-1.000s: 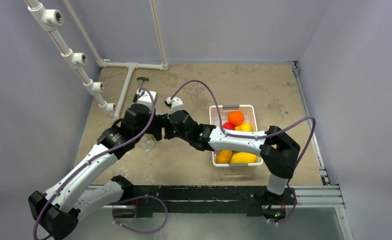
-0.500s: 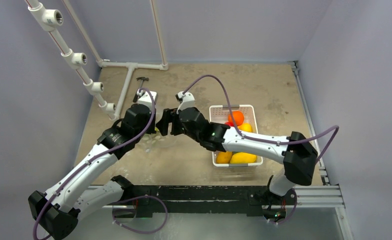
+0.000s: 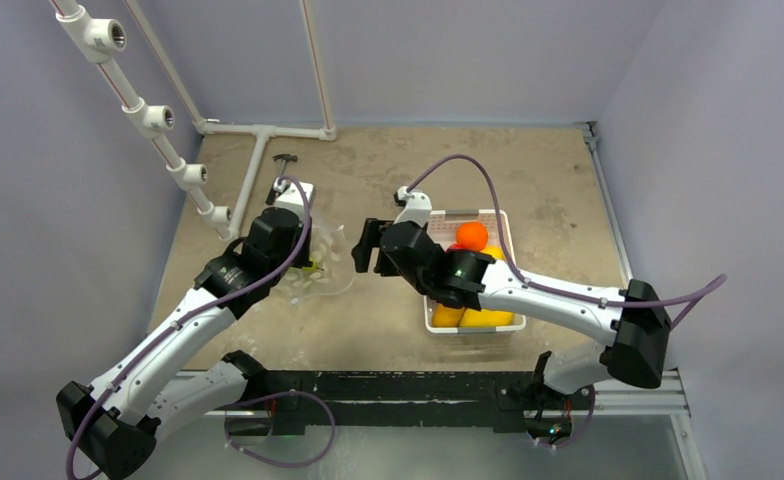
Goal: Place the food in the zip-top bag and seal the zipper
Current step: Place the fake fruit in the zipper food storage bag, then pick up the fake fruit from the bin.
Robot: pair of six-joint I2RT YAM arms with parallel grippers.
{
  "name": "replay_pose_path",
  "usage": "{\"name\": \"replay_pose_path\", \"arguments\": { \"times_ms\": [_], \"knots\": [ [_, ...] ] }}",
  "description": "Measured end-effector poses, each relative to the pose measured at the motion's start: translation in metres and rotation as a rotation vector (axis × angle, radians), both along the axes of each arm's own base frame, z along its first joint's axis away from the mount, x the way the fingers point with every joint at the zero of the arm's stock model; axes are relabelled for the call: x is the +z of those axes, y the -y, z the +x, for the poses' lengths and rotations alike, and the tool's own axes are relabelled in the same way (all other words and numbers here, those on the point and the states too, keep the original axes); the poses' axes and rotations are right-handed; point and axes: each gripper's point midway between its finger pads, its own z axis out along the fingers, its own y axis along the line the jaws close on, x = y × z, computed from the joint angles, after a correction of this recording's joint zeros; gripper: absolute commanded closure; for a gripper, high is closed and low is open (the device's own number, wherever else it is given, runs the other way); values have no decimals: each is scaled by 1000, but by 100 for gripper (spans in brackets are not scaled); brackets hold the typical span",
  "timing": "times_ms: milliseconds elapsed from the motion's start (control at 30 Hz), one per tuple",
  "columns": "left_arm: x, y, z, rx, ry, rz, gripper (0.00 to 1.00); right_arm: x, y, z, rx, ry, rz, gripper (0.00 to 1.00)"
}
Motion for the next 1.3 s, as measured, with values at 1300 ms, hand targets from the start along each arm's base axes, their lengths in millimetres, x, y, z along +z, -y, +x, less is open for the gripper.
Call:
{"name": "replay_pose_path", "arguments": {
  "times_ms": [1300],
  "knots": [
    [6,5,-4,-32,10,-33,100,-85,196,18,-707,-337,-176,16]
  ]
}}
